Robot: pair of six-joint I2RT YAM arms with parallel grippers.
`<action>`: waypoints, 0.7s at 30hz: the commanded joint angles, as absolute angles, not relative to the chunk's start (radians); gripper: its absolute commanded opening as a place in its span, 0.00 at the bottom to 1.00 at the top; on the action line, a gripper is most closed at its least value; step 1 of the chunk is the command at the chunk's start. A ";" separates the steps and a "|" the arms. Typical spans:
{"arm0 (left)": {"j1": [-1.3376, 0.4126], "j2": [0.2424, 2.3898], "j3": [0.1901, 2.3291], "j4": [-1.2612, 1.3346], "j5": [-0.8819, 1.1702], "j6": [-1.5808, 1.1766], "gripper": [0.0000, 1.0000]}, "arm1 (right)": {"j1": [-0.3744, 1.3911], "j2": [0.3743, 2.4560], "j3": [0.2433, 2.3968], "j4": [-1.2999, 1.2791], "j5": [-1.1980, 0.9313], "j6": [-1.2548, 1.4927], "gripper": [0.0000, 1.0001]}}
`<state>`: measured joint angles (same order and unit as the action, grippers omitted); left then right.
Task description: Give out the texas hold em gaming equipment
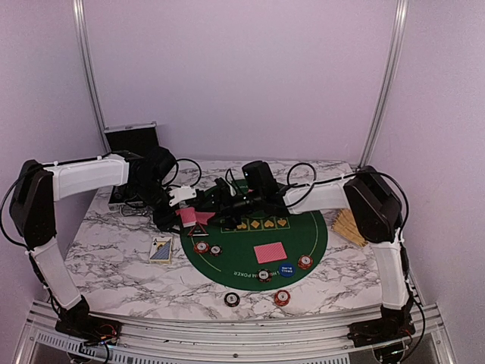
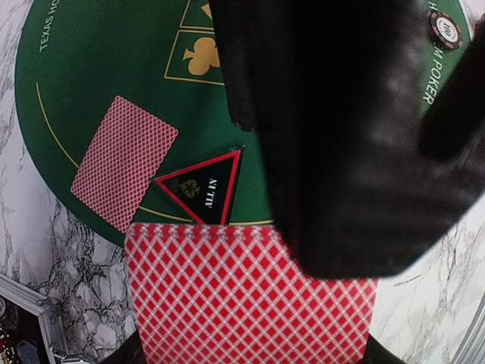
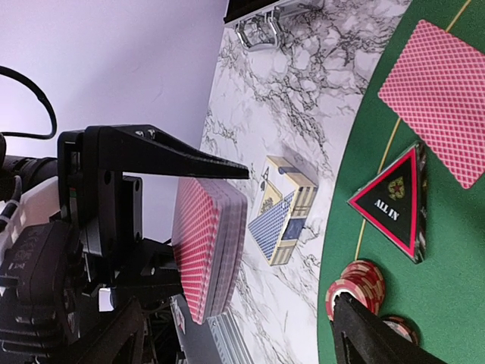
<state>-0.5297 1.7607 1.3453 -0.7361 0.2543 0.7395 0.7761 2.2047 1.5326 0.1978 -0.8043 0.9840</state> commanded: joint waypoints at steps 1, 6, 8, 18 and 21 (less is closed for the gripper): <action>-0.535 1.739 1.378 -0.761 0.280 0.727 0.00 | 0.797 2.242 1.588 0.249 -0.820 1.018 0.84; -0.536 1.741 1.385 -0.760 0.289 0.723 0.00 | 0.809 2.274 1.623 0.264 -0.824 1.040 0.83; -0.537 1.743 1.389 -0.760 0.293 0.722 0.00 | 0.813 2.287 1.635 0.276 -0.823 1.052 0.83; -0.538 1.743 1.390 -0.761 0.307 0.716 0.00 | 0.826 2.356 1.682 0.376 -0.842 1.143 0.82; -0.539 1.742 1.389 -0.761 0.310 0.715 0.00 | 0.829 2.372 1.691 0.399 -0.848 1.165 0.82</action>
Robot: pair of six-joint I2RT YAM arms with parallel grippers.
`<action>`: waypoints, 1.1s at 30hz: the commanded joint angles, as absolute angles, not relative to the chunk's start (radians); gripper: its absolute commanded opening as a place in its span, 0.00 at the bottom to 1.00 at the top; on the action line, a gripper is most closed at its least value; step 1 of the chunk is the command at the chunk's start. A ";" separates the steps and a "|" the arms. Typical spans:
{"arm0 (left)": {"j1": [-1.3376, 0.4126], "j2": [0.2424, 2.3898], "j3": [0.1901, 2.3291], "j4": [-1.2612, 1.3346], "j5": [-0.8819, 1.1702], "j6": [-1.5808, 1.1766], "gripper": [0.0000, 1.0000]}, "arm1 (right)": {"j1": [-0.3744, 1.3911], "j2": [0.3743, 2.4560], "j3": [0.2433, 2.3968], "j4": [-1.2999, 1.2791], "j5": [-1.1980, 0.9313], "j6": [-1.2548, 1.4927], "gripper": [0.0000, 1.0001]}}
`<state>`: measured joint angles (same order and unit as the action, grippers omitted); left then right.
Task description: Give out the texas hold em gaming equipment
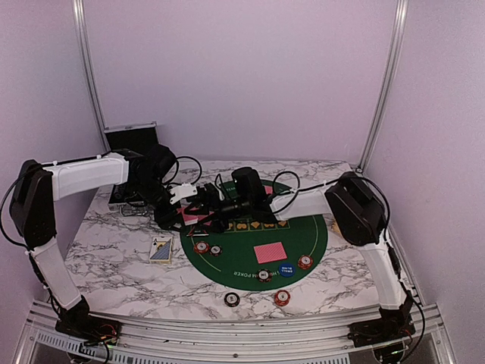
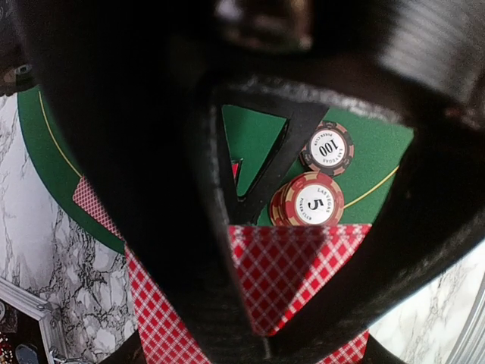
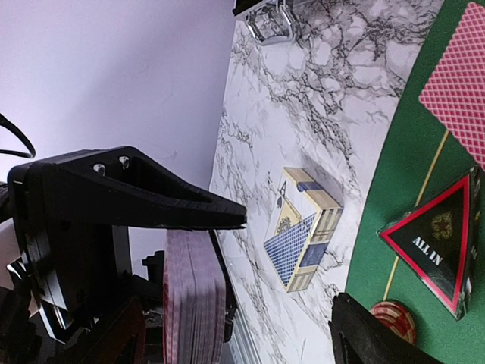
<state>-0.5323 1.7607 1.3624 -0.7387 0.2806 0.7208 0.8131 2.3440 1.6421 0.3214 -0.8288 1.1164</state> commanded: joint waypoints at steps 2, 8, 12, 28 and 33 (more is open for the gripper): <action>-0.540 1.742 1.389 -0.760 0.313 0.714 0.00 | 0.830 2.385 1.700 0.414 -0.856 1.180 0.82; -0.544 1.748 1.394 -0.761 0.313 0.713 0.00 | 0.835 2.414 1.730 0.424 -0.868 1.198 0.82; -0.546 1.750 1.396 -0.761 0.313 0.710 0.00 | 0.835 2.431 1.751 0.417 -0.877 1.200 0.82; -0.546 1.745 1.407 -0.761 0.297 0.715 0.00 | 0.805 2.392 1.679 0.345 -0.859 1.138 0.69; -0.546 1.747 1.408 -0.762 0.292 0.716 0.00 | 0.797 2.356 1.633 0.347 -0.855 1.124 0.63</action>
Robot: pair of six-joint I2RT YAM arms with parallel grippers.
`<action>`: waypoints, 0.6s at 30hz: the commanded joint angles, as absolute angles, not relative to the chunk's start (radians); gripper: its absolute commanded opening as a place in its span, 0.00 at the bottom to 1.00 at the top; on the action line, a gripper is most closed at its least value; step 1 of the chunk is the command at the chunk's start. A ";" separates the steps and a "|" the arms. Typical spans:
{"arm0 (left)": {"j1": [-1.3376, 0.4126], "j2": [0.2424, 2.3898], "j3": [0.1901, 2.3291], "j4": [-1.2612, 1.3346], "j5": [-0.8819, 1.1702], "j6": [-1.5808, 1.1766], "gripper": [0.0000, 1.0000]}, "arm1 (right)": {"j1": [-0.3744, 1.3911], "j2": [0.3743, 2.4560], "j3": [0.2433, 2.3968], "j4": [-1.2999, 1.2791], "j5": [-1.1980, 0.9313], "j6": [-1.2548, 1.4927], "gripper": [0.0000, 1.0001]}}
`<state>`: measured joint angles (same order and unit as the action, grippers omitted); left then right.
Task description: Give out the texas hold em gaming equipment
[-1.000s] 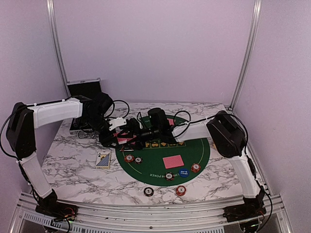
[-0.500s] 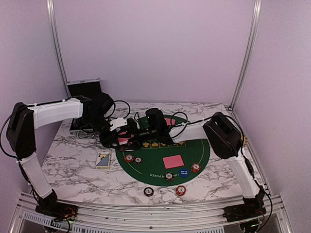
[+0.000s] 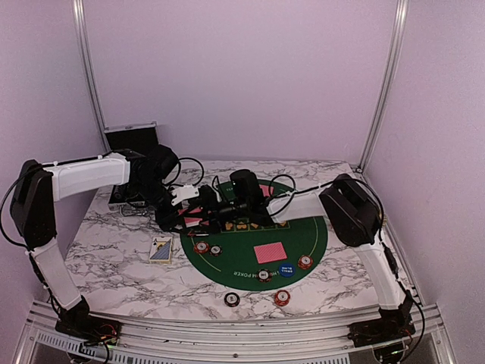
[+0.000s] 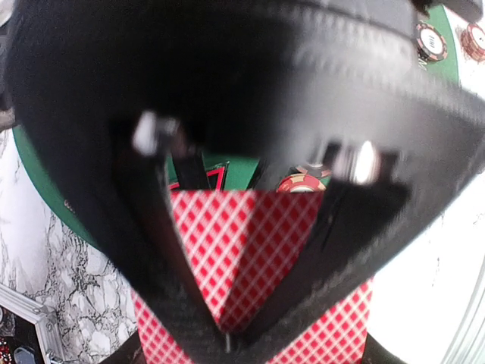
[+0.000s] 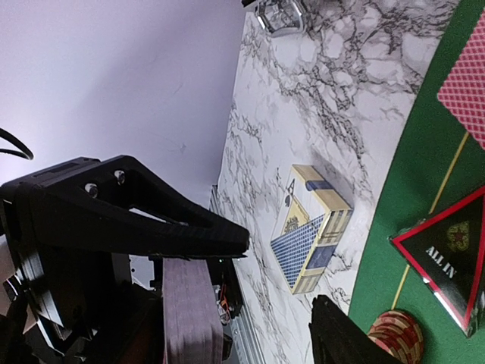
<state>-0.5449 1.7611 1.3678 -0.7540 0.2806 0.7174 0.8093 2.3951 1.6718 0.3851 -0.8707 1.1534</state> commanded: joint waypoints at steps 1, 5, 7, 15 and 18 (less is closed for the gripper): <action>-0.546 1.747 1.405 -0.762 0.291 0.717 0.00 | 0.795 2.349 1.626 0.344 -0.853 1.120 0.61; -0.546 1.747 1.404 -0.762 0.289 0.718 0.00 | 0.791 2.334 1.608 0.337 -0.851 1.107 0.57; -0.546 1.748 1.404 -0.762 0.288 0.718 0.00 | 0.789 2.327 1.605 0.334 -0.852 1.104 0.53; -0.545 1.751 1.398 -0.762 0.276 0.721 0.00 | 0.787 2.289 1.580 0.324 -0.851 1.085 0.41; -0.545 1.760 1.419 -0.762 0.284 0.713 0.00 | 0.785 2.273 1.572 0.319 -0.852 1.076 0.36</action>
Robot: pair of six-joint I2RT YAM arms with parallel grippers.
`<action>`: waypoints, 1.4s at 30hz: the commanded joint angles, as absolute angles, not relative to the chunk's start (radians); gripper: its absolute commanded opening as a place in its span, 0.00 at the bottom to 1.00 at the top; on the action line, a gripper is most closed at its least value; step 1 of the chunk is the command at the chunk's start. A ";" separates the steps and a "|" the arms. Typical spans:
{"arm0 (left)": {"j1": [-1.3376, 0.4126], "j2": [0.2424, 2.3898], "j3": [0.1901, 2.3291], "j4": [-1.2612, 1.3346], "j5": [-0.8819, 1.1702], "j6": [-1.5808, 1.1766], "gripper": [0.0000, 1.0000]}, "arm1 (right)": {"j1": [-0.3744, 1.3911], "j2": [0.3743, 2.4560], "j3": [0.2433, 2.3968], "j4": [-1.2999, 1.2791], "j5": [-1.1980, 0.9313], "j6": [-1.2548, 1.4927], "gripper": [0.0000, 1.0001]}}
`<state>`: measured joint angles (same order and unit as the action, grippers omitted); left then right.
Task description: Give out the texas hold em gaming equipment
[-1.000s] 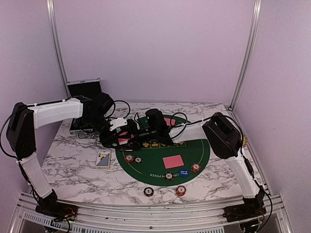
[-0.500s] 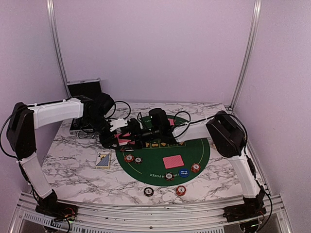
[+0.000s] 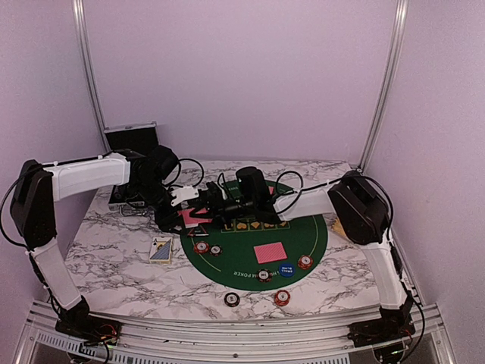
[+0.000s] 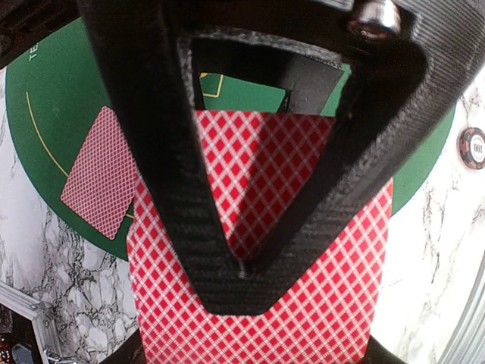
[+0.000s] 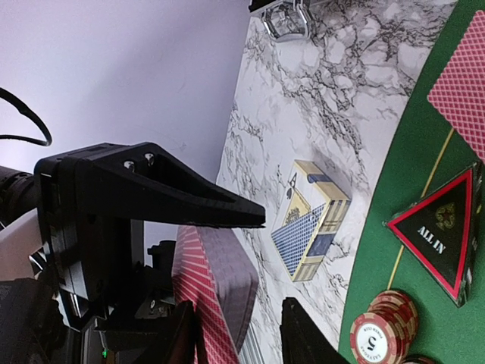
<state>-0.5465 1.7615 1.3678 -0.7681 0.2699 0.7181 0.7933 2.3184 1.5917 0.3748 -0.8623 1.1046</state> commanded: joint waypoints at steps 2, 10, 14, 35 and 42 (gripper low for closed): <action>-0.545 1.762 1.422 -0.761 0.284 0.712 0.00 | 0.783 2.266 1.566 0.317 -0.851 1.073 0.33; -0.543 1.757 1.407 -0.762 0.272 0.719 0.00 | 0.771 2.236 1.529 0.316 -0.850 1.062 0.28; -0.540 1.756 1.405 -0.762 0.269 0.721 0.00 | 0.769 2.229 1.522 0.314 -0.854 1.057 0.20; -0.520 1.745 1.384 -0.762 0.261 0.732 0.00 | 0.762 2.205 1.509 0.264 -0.854 1.006 0.01; -0.517 1.736 1.373 -0.763 0.258 0.738 0.00 | 0.757 2.204 1.509 0.229 -0.851 0.982 0.00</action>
